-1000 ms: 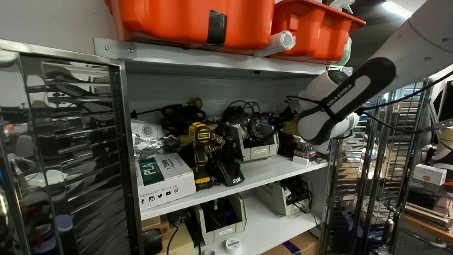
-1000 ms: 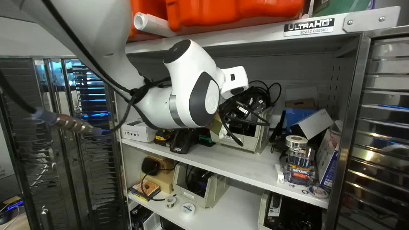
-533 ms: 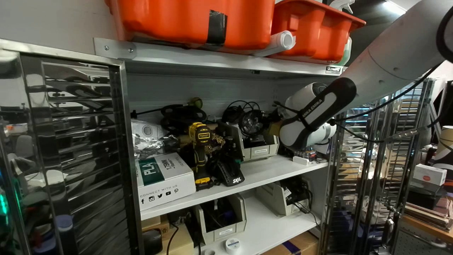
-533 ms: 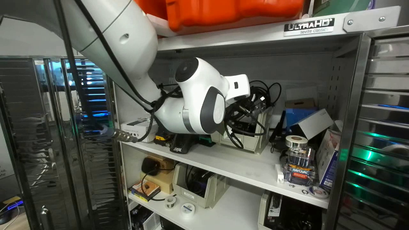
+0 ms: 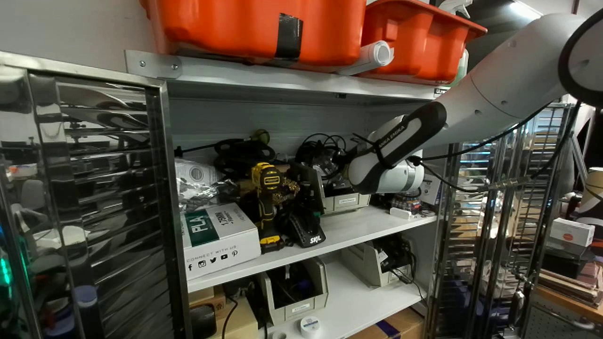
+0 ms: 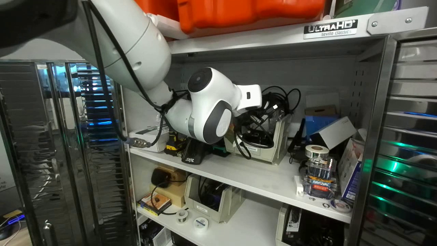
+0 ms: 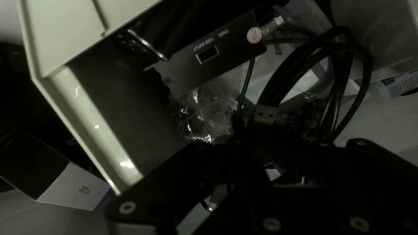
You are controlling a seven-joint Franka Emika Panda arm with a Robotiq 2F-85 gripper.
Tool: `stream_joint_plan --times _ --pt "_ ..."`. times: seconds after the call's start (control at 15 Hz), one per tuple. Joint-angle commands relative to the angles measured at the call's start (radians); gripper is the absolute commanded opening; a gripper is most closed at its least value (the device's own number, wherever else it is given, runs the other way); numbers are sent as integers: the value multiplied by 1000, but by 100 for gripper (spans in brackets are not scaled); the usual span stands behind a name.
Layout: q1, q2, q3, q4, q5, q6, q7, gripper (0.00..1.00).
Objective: Put the black cable on the top shelf into the tray behind it
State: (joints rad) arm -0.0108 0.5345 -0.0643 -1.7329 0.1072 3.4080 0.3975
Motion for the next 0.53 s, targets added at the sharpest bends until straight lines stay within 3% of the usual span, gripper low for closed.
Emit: stream_joint_plan --times 0.0,0.07,0.2,0.47 --pt "24 30 -41 52 -5 -13 -30 18" --pt "34 34 -60 53 -7 -20 -38 45" --pt "41 38 -76 52 -11 -24 -50 51" --pt "37 13 -68 36 -20 -22 -57 83"
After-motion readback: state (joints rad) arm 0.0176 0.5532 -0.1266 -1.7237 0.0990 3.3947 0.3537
